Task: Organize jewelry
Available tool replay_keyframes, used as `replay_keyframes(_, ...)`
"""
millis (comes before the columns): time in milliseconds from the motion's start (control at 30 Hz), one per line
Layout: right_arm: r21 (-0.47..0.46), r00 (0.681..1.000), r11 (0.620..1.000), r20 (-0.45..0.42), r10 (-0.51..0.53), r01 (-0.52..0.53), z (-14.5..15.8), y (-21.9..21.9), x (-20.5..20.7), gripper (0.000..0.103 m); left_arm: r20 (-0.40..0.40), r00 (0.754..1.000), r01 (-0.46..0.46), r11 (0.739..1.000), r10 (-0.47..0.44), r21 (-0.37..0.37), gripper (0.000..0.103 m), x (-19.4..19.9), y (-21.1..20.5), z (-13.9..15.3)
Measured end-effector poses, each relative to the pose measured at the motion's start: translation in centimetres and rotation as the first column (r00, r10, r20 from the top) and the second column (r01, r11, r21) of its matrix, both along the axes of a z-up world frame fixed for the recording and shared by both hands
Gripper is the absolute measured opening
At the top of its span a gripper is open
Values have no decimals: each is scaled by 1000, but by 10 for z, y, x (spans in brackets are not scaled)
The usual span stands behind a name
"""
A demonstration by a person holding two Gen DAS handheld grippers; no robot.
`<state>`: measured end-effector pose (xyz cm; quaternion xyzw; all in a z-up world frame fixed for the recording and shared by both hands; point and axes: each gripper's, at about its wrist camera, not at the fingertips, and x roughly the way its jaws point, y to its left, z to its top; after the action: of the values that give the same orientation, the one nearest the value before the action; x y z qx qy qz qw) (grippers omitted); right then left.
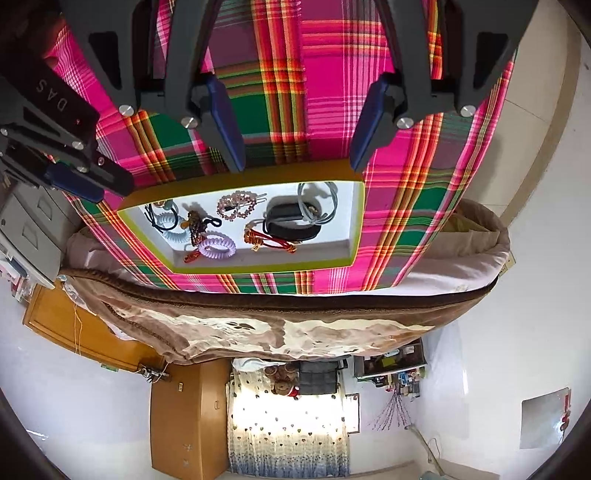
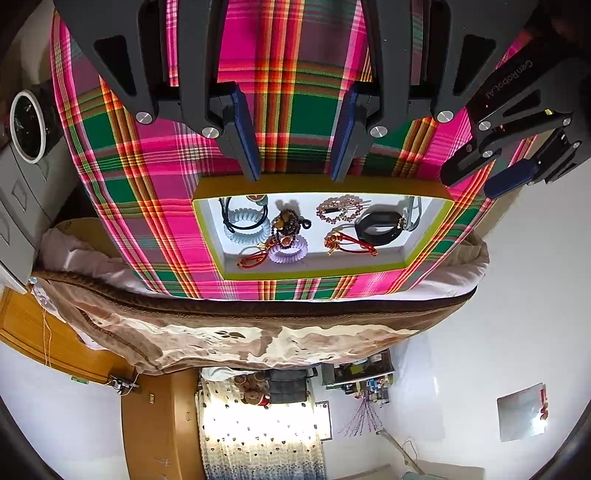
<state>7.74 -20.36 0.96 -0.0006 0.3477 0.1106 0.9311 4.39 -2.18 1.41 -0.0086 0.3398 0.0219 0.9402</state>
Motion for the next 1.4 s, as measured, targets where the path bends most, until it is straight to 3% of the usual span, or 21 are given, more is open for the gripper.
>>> replay_keyframes(1400, 6, 999, 1000, 42, -3, 2, 9, 3, -14, 40, 12, 999, -29, 999, 29, -19, 61, -8, -1, 5)
